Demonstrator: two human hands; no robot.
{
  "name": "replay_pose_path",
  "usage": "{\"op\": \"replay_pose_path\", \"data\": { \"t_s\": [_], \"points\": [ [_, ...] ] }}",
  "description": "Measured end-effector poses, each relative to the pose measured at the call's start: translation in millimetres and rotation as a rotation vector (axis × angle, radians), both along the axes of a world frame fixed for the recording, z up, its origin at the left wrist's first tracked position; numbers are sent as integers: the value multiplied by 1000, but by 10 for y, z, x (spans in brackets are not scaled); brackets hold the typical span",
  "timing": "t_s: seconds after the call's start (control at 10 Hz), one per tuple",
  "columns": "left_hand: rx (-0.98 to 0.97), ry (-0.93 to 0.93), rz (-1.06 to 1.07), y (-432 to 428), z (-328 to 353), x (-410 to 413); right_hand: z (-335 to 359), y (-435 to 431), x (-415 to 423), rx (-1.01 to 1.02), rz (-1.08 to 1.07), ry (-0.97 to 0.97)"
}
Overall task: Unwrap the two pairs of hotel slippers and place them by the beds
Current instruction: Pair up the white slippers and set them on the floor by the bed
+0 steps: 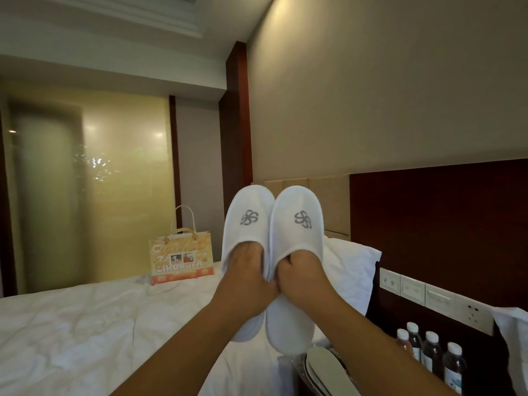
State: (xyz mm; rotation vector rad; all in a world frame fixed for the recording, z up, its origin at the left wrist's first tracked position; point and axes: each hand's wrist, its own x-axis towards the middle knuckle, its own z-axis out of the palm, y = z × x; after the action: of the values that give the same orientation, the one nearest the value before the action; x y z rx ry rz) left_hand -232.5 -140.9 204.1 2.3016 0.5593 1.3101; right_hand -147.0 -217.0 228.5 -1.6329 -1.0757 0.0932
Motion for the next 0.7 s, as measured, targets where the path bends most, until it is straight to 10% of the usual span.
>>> {"op": "replay_pose_path", "data": {
  "t_s": [0.4,0.7],
  "points": [
    [288,11,438,174,122,-278,-114,-68,-394,-99,437,127],
    [318,285,436,500,279,-609,163,-190,-234,173,106,-404]
  ]
}}
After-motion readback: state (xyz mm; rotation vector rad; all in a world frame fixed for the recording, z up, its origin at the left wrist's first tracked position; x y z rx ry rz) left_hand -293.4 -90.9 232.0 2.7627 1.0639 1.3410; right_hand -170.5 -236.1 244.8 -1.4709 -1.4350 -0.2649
